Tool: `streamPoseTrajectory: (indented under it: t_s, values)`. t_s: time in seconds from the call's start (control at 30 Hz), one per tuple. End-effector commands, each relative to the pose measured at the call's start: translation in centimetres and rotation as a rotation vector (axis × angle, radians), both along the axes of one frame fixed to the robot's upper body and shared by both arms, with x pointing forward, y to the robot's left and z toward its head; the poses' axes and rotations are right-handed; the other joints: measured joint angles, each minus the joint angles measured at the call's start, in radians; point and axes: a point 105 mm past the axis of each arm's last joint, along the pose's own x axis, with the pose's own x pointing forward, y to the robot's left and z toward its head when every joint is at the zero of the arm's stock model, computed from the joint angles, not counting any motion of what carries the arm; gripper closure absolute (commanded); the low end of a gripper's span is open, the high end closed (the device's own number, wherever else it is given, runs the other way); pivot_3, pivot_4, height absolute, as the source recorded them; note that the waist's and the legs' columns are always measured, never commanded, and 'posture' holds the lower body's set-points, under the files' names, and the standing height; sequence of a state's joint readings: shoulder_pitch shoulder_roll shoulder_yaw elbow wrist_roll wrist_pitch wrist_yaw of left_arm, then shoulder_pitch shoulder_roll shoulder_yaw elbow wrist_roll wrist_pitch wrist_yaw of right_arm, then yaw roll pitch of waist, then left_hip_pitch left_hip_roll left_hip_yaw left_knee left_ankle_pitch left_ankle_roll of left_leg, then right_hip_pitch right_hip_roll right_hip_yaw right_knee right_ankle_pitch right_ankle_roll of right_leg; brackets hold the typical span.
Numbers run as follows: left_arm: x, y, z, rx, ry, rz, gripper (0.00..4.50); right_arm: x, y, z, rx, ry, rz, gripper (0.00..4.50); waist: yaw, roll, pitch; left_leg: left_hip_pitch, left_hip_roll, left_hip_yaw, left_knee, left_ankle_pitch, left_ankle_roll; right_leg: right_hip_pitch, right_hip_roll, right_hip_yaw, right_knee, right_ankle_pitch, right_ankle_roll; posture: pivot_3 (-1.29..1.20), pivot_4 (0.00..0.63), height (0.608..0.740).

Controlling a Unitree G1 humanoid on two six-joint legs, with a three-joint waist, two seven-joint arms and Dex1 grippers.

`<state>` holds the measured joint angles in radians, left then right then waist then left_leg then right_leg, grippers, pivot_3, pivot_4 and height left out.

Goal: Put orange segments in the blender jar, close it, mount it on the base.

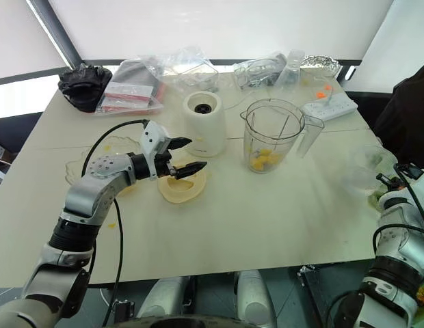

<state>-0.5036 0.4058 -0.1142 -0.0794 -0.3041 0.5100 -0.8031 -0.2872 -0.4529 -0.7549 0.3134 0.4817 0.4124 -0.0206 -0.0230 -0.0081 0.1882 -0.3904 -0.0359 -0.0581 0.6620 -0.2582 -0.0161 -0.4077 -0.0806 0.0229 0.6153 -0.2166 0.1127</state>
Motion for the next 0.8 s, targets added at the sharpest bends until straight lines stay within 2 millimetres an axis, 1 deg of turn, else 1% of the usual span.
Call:
streamPoseTrajectory:
  t_s: [0.03, 0.23, 0.37, 0.57, 0.7, 0.8]
  values:
    - [0.0, -0.3, 1.0, -0.006, -0.046, -0.015, 0.0, 0.6, 0.3, 2.9, -0.002, -0.126, 0.008, 4.46, 0.002, 0.002, 0.001, 0.0, 0.0, 0.0, 0.0, 0.0, 0.0, 0.0, 0.0, 0.0, 0.0, 0.0, 0.0, 0.0, 0.15, 0.74]
    - [0.0, -0.3, 1.1, -0.003, -0.051, -0.021, 0.0, 0.5, 0.4, 4.2, 0.02, -0.208, 0.002, 4.46, 0.009, 0.003, 0.001, -0.001, 0.0, 0.0, 0.0, 0.0, 0.0, -0.001, 0.0, 0.001, 0.0, 0.0, 0.0, 0.0, 0.15, 0.74]
    - [0.1, -0.4, 1.2, -0.004, -0.051, -0.026, 0.0, 0.5, 0.4, 5.3, -0.007, -0.23, 0.009, 4.46, 0.007, 0.003, 0.001, -0.001, -0.001, 0.0, 0.0, 0.0, 0.0, -0.001, 0.0, 0.0, 0.0, 0.0, 0.0, 0.0, 0.15, 0.74]
    - [0.1, -0.5, 1.3, -0.027, -0.056, -0.043, 0.0, 0.7, 0.3, 8.7, -0.082, -0.282, 0.023, 4.46, 0.007, 0.004, 0.001, -0.001, 0.0, 0.001, 0.0, 0.0, 0.0, -0.001, 0.0, 0.001, 0.0, 0.0, 0.0, 0.0, 0.15, 0.74]
    - [-0.1, -0.9, 1.6, -0.05, -0.059, -0.069, 0.0, 1.2, 0.4, 12.5, -0.185, -0.308, 0.063, 4.46, 0.007, 0.004, 0.002, -0.001, 0.0, 0.001, 0.0, 0.0, 0.0, -0.001, 0.0, 0.001, 0.0, 0.0, 0.0, 0.0, 0.15, 0.74]
    - [-0.3, -1.2, 1.8, -0.063, -0.072, -0.094, 0.0, 1.6, 0.8, 14.7, -0.237, -0.32, 0.098, 4.46, 0.006, 0.004, 0.002, -0.001, 0.0, 0.001, -0.001, 0.0, 0.0, -0.002, 0.0, 0.001, 0.0, 0.0, 0.0, 0.0, 0.15, 0.74]
